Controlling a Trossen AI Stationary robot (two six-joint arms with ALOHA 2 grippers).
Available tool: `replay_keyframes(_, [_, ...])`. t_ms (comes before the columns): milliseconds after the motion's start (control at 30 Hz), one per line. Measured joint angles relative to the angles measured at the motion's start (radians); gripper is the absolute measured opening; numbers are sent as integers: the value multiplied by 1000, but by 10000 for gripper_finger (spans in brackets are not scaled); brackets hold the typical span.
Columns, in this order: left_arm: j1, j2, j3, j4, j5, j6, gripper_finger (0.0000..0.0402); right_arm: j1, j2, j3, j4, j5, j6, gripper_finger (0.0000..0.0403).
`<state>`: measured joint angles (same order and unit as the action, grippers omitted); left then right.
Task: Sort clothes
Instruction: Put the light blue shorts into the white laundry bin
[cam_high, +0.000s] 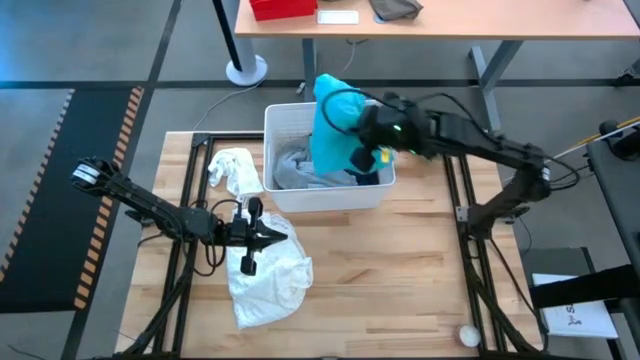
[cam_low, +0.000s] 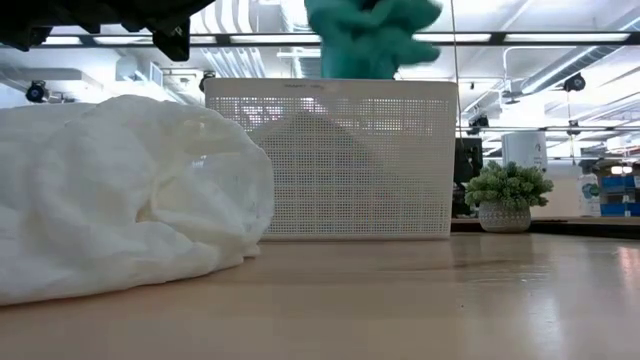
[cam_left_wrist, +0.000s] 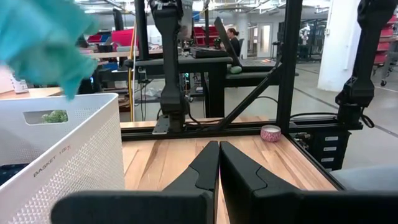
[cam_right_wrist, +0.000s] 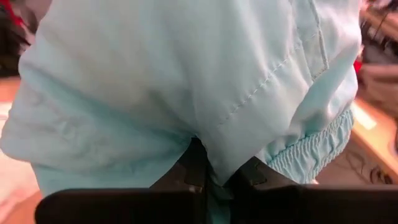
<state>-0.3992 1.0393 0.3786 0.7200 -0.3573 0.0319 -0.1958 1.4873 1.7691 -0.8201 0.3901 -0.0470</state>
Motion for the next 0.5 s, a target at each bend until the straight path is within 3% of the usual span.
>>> replay_keyframes(300, [1, -40, 0, -8, 0, 14, 0, -191, 238, 0, -31, -218, -55, 11])
replay_keyframes(500, [1, -166, 0, -100, 0, 26, 0, -266, 376, -5, -122, -235, -89, 10])
